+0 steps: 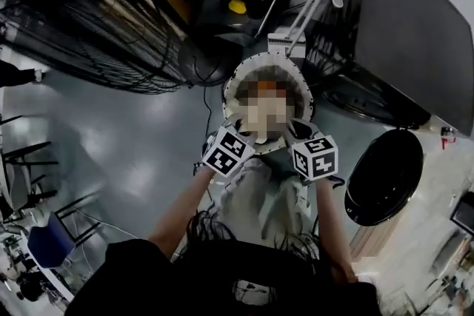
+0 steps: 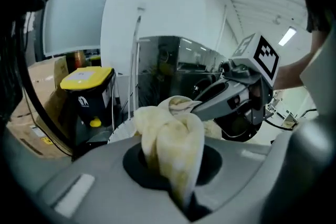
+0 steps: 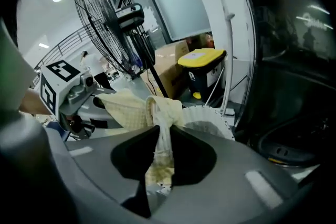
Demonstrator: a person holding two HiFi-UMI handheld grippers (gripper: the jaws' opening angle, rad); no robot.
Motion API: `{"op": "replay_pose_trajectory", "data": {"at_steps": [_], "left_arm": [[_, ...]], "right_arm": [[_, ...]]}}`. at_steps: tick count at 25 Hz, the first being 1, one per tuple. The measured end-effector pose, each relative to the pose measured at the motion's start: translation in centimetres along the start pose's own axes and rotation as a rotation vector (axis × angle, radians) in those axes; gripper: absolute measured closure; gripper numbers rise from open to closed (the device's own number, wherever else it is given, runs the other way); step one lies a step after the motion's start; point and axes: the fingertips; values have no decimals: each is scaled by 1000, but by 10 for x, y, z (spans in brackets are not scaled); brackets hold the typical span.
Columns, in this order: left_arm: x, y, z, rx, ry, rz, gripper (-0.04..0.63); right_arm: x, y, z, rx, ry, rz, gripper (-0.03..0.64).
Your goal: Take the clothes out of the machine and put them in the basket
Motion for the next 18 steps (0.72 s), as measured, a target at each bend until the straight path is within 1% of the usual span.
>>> {"op": "replay_pose_trajectory", "data": {"at_steps": [5,8,11,12,13,14,15,16,17,18], "left_arm": [[8,-58,59,123,-17,-66,583],[13,-88,82,187,-19,-75,583],[22,-111,99,245,-5,-94,576],[24,-117,102,263,-6,-101,517],[24,-121,104,278,-11,-102,430],[23,-125,106,288,-17,-95,384],[24,-128,106,293,-22,-86,352],[25,-131,106,296,-24,-81,348],[26,-133,104,298,-24,-81,343],[27,-134,101,296,-23,-86,323]], "right_arm": [[-21,-55,49,85,-43,56,534],[-26,-81,74,123,-50,87,534],[-34,-96,96,132,-61,103,532],[-36,-100,101,133,-66,105,527],[-37,-103,106,135,-68,107,503],[-36,-106,109,141,-66,112,427],[-35,-109,111,146,-62,126,343],[-35,-110,112,148,-59,145,318],[-34,-110,112,145,-57,165,318],[-33,-109,111,138,-55,183,318]]}}
Point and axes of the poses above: the fingertips, and each gripper's own axes: z forward along the fingers, x to its left, y out of its top, and after that the axes turned 5 degrees about -y, right-handed
